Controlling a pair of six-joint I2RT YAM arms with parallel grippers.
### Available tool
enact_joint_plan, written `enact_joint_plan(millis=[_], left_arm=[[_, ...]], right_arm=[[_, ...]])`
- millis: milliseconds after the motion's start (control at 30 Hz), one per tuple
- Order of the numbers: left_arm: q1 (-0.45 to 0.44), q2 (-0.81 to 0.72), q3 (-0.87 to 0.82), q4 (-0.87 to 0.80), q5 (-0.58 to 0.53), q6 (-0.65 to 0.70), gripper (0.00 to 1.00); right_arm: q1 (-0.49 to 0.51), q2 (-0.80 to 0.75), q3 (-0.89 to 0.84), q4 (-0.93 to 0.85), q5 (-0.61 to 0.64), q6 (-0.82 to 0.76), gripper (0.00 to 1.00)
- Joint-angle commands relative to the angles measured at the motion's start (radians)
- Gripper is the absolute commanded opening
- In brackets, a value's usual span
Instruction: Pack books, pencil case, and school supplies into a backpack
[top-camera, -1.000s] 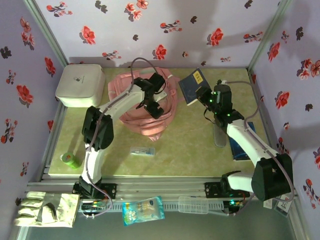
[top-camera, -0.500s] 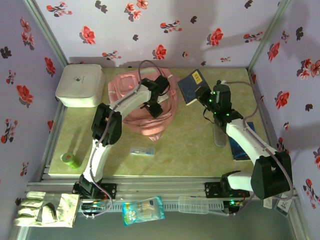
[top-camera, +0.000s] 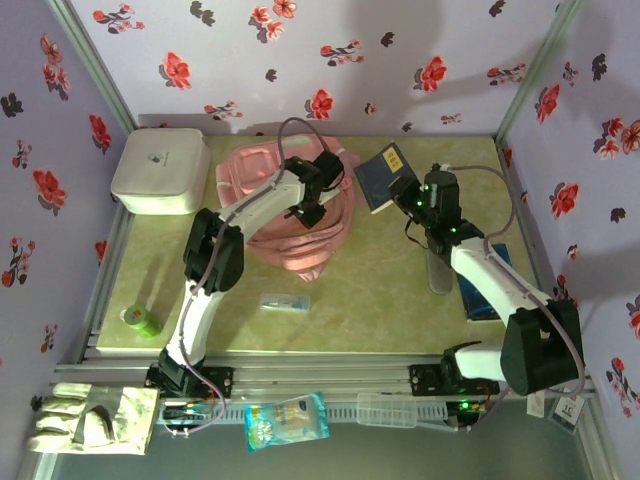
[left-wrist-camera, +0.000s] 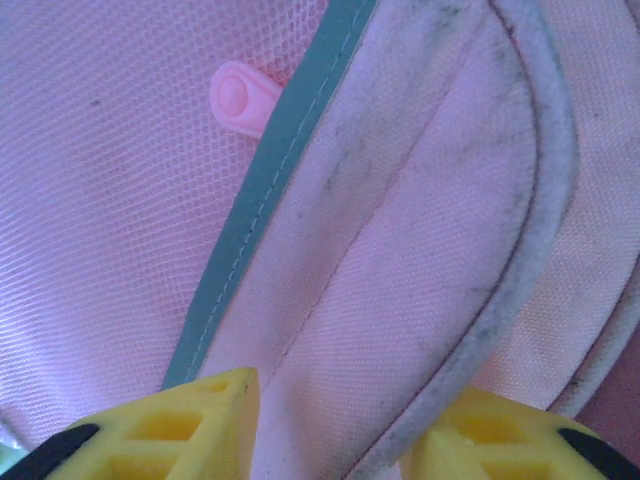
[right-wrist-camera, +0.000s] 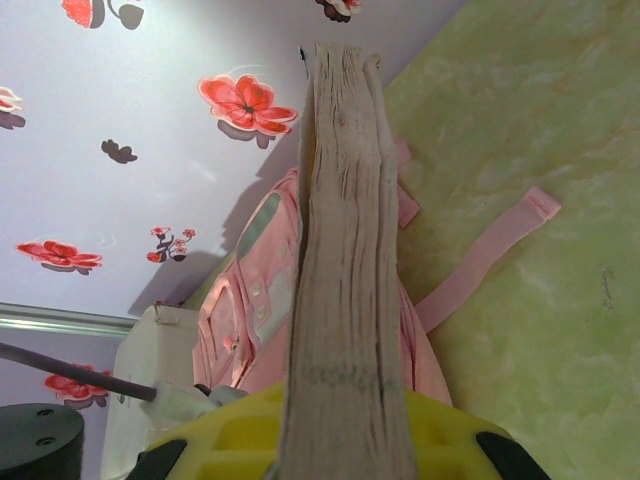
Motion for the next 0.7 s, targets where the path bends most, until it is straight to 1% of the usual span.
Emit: enact_joint_plan(millis=[0,233,400,433,667], left_arm=[[0.01,-0.084,-0.028,0.085,-0.062,-0.033,0.37],[0.011,-0.084,-0.04,0.097,-0.078,-0.052,0.25],[0.012,-0.124,-0.041,0.141,-0.081,-0.054,0.01],[0.015,-0.137,-0.043,0.166,-0.083,-0.055,0.0],[0.021,-0.236,-0.042,0.276,-0.098,-0.061,0.0]], right_arm=[[-0.004,-0.009,-0.009,0.07,0.01,0.006,0.12],[-0.005,-0.016,-0.014,0.063,0.016,0.003,0.12],[-0.005,-0.048,-0.021,0.033,0.046,-0.019,0.12],[-0.006,-0.057,-0.027,0.025,0.058,-0.023,0.12],[-0.014,-0.1,-0.059,-0.001,0.098,-0.027,0.12]])
